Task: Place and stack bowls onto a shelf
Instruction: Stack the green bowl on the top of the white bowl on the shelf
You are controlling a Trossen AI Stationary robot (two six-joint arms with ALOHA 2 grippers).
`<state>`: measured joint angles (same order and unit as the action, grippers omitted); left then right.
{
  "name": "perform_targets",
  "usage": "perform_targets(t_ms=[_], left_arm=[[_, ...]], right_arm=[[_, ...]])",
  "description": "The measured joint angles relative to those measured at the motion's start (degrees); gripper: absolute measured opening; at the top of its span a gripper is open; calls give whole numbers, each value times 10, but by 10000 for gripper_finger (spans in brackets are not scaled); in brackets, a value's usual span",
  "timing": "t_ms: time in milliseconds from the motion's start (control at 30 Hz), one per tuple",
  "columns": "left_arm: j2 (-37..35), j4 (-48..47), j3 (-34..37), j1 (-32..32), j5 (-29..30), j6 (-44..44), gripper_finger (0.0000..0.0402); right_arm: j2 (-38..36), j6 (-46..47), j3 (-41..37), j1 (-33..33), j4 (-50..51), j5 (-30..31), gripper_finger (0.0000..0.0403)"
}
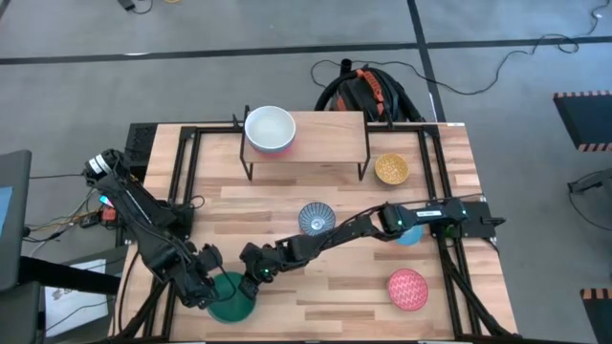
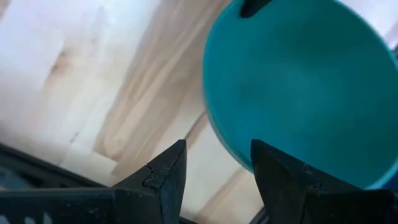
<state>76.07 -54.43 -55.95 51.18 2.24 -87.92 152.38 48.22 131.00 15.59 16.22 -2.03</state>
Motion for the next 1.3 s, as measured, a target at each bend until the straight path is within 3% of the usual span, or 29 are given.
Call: perform_targets(t_ms=[567, 833, 1133, 1300], left_arm=[[0, -150, -104, 0, 90, 2, 162], [0, -204, -149, -1, 166, -25, 162], [0, -276, -206, -2, 234, -37, 162], [0, -282, -238, -16, 291, -29, 162]], right_arm=[[-7, -5, 1, 0, 62, 66, 31], [-63, -89, 0, 1, 170, 194, 31], [-138, -164, -1, -3, 284, 225, 31], [-180, -199, -1, -3, 344, 275, 31]])
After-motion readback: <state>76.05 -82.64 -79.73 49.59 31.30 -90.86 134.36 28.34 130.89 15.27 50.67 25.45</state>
